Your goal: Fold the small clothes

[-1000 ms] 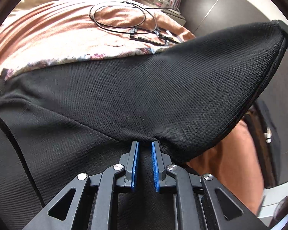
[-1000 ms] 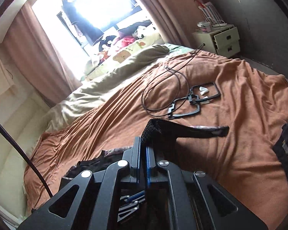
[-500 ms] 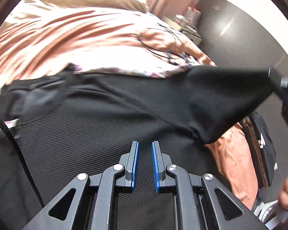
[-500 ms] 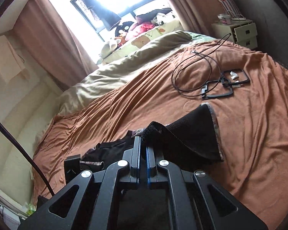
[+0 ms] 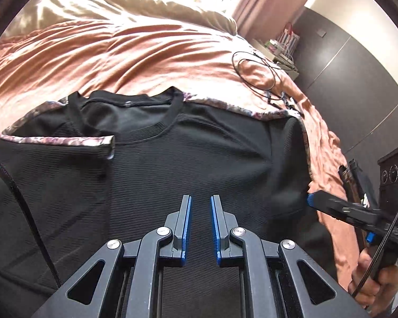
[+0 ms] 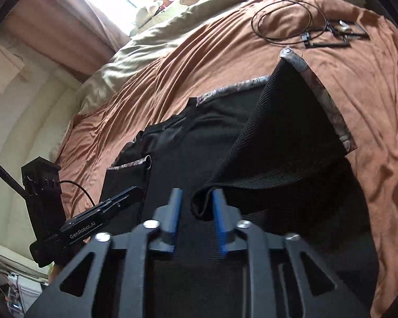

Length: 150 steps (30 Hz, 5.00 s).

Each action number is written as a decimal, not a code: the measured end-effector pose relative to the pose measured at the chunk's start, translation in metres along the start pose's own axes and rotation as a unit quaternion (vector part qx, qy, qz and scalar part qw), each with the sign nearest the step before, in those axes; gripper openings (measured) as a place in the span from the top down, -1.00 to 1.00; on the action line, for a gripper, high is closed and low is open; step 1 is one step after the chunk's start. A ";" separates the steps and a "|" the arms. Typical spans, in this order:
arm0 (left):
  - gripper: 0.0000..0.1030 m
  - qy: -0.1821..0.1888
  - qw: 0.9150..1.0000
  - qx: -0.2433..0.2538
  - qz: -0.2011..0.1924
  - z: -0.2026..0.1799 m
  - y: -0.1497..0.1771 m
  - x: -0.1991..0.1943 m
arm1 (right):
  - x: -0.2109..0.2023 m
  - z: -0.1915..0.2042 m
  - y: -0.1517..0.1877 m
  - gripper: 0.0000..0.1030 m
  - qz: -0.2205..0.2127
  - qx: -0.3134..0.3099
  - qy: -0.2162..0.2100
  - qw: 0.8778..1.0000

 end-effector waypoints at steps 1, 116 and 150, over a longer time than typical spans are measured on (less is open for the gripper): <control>0.73 -0.001 1.000 0.002 0.000 0.001 0.001 0.000 | -0.004 -0.003 -0.003 -0.46 -0.012 0.000 0.002 1.000; 0.90 -0.111 0.992 0.038 0.048 -0.010 0.003 0.079 | -0.033 -0.125 0.000 0.01 -0.010 -0.018 0.146 0.989; 0.89 -0.083 0.995 0.013 0.052 0.000 0.006 0.079 | -0.011 -0.125 -0.016 0.01 0.009 -0.039 0.219 0.975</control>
Point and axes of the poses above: each gripper's, at about its wrist camera, not at the fingertips, and x roughly the way its jaws point, z to its left, y to its underside, the point moved 10 cm from there along x, roughly the way its jaws point, and after that the axes turned 5 degrees about -y, right-handed, at the moved point
